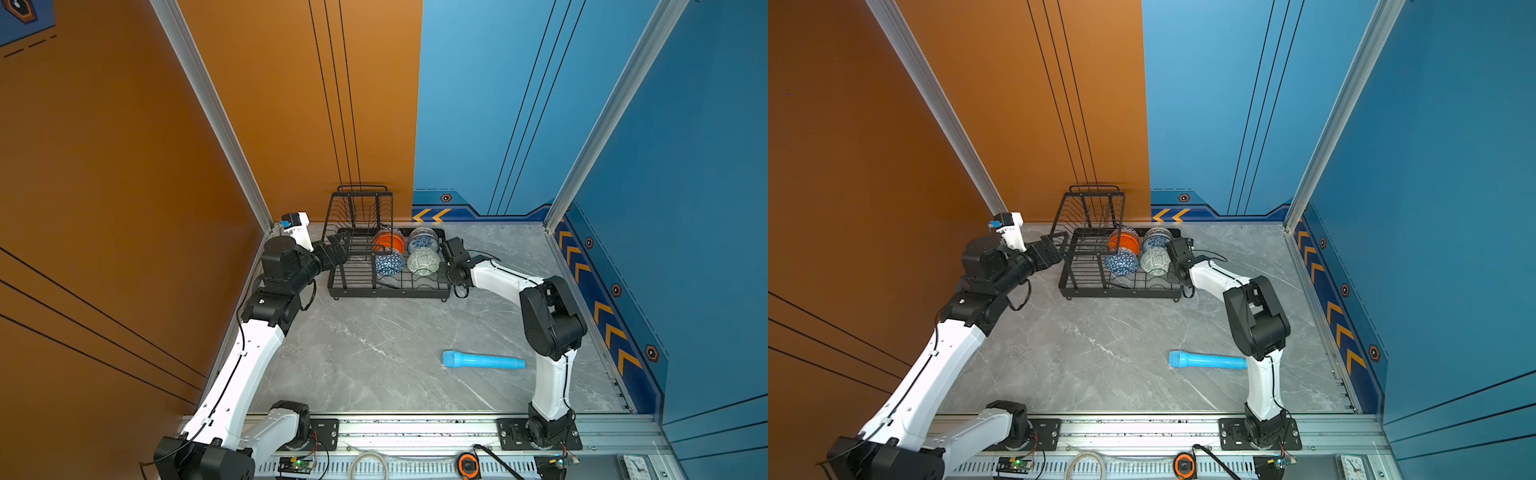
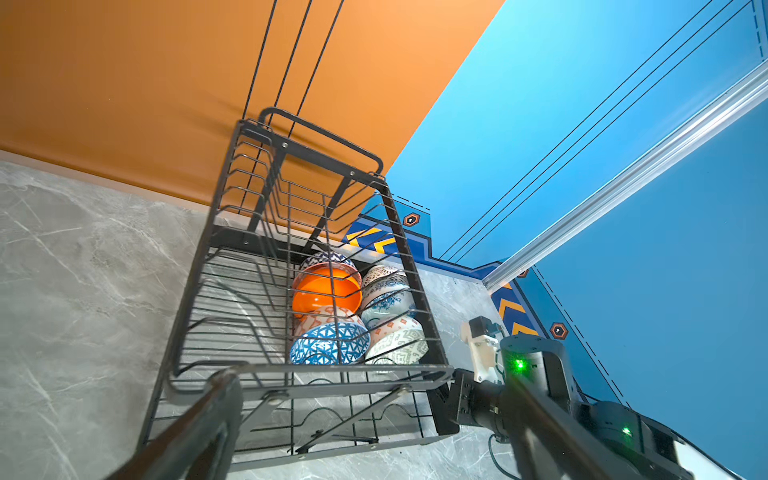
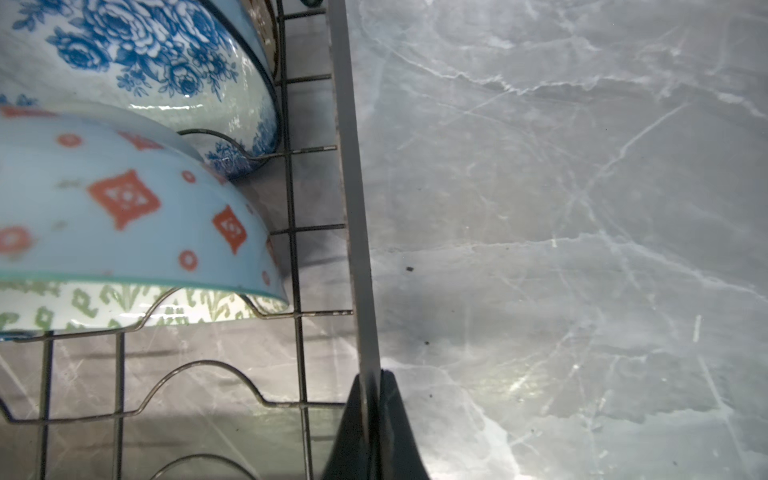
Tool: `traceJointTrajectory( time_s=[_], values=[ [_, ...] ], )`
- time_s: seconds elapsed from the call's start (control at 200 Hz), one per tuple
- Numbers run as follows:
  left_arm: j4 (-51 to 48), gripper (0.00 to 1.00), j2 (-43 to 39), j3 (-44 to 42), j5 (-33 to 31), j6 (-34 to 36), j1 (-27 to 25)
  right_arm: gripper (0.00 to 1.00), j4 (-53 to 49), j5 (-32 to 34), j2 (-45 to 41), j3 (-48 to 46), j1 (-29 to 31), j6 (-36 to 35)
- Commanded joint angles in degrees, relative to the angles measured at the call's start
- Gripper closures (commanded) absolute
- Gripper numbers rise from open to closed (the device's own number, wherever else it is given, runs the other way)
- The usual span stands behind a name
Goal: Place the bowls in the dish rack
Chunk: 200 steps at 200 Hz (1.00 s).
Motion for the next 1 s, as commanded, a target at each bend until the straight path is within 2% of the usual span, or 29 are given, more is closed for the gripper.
traceJointTrajectory(
  time_s=[0.0,0.465,0.601,0.846,0.941,0.996],
  values=[
    [0.3,0.02,-0.6,0.5,-0.7,-0.1,0.6,1.0,1.3,3.0,-4.6,-0.7,-4.7,4.7],
    [1.4,0.02,-1.6,-0.6,-2.3,-2.4,2.7,1.0,3.6,-5.2,-6.2,-1.2,-9.6,-9.7],
    [2.3,0.02,-2.2,-3.5,-2.7,-3.8,3.4,1.0,3.6,-8.9,-5.9,-0.4,-10.8,-12.6],
    [4.1,0.02,-2.1,-7.2,-3.3,-8.4,6.2,1.0,3.3,-9.8,-5.8,-0.3,-11.3,-12.4],
    [4.2,0.02,-1.6,-7.4,-3.8,-9.1,7.1,0.96,3.3,-11.1,-5.8,-0.4,-11.6,-11.6],
    [3.7,0.02,-1.2,-7.1,-4.6,-8.9,7.5,0.89,3.4,-11.1,-6.2,-0.3,-11.6,-11.5]
  ],
)
